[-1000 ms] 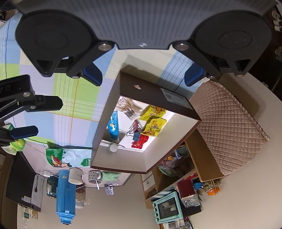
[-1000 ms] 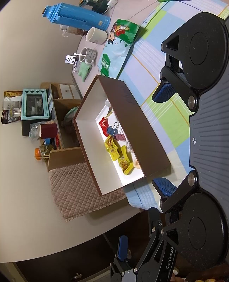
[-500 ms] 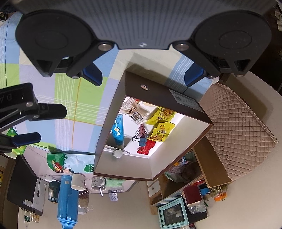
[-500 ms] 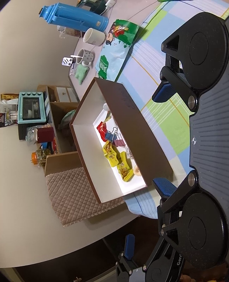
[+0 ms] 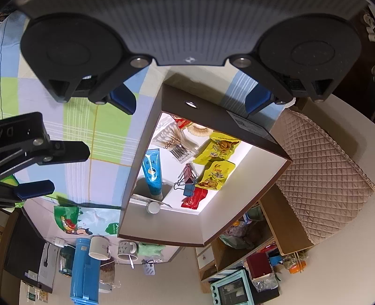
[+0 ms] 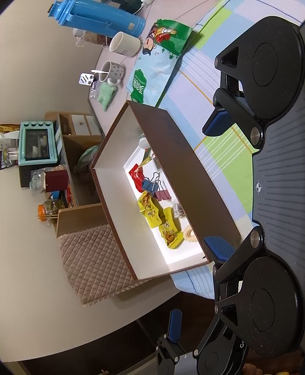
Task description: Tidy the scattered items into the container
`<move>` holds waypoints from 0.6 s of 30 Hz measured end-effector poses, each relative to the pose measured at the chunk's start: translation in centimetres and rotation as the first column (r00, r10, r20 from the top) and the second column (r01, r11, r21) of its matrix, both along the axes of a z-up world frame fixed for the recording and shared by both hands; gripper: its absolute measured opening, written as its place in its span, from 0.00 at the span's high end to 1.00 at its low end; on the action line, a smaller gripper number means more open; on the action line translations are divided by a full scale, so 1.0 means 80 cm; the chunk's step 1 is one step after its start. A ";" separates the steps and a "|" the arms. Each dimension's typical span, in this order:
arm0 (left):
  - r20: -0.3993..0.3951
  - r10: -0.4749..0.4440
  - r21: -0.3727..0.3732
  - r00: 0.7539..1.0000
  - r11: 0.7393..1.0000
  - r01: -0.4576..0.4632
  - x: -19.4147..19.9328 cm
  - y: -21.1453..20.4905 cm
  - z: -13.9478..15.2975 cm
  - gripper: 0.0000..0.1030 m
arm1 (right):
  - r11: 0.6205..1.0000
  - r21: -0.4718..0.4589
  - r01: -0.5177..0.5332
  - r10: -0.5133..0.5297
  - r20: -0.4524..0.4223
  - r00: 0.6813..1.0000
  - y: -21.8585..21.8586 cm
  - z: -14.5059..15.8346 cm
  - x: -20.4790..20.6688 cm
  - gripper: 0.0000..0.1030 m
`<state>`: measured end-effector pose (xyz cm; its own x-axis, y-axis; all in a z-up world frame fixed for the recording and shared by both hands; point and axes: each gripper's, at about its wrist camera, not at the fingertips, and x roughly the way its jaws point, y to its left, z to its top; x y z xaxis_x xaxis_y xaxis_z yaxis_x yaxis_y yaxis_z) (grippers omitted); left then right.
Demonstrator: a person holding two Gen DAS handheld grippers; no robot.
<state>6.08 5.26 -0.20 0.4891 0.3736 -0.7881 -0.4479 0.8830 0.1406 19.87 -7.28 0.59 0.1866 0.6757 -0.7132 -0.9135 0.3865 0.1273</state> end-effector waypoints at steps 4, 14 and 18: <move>-0.006 0.005 -0.006 1.000 1.000 -0.005 0.003 0.004 -0.004 0.05 | 1.000 -0.008 0.000 0.000 -0.013 1.000 0.005 -0.005 0.006 0.08; 0.002 0.010 -0.003 1.000 1.000 -0.010 0.002 0.008 -0.004 0.05 | 1.000 -0.021 0.002 -0.002 -0.024 1.000 0.010 -0.011 0.009 0.08; 0.013 0.012 0.015 1.000 1.000 -0.012 0.000 0.006 -0.001 0.05 | 1.000 -0.020 -0.001 0.000 -0.024 1.000 0.008 -0.011 0.004 0.08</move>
